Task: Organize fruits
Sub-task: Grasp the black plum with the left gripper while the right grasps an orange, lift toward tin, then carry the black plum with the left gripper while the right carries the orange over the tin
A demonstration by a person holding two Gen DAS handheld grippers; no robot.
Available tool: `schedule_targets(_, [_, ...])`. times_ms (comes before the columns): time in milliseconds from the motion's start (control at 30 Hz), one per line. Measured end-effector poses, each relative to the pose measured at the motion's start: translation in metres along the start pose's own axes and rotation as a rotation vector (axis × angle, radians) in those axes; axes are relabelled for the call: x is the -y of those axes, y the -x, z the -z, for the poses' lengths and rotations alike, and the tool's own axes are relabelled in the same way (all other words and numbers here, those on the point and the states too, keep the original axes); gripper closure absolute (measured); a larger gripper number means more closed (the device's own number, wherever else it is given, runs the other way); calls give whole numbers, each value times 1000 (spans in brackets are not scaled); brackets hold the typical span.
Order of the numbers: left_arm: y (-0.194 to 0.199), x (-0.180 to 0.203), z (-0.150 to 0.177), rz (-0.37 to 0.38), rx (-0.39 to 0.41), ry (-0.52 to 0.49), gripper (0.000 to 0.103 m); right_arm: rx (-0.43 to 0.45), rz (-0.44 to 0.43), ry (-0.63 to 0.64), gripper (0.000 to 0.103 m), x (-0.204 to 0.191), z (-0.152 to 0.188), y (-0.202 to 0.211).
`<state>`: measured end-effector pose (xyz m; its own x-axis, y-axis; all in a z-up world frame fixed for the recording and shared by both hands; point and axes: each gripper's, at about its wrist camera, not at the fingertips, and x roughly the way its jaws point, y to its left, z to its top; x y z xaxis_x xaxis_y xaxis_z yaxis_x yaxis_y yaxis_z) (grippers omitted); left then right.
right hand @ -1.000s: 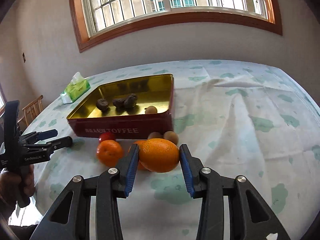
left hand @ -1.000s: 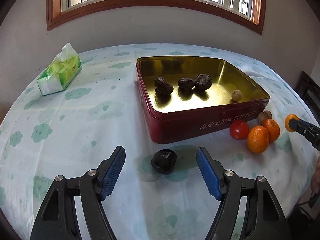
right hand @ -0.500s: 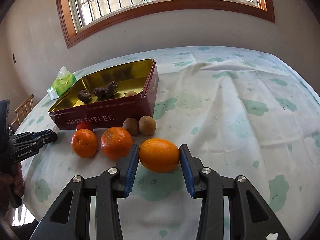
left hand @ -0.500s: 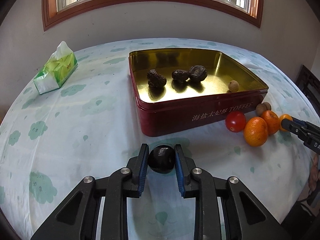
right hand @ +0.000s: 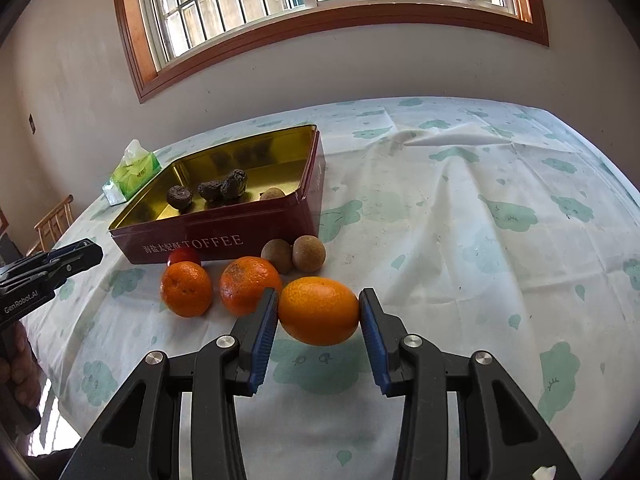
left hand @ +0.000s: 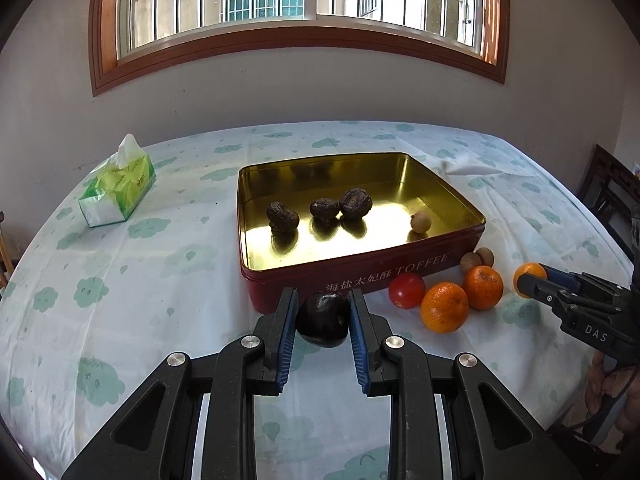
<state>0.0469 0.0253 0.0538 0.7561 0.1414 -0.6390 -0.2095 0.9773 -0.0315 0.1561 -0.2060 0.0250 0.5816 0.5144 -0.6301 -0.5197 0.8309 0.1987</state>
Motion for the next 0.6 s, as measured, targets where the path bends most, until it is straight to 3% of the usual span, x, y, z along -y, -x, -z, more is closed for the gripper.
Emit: schedule_targets(600, [4, 0, -34, -31, 68, 16, 77, 107, -102, 93, 65, -53, -41, 23])
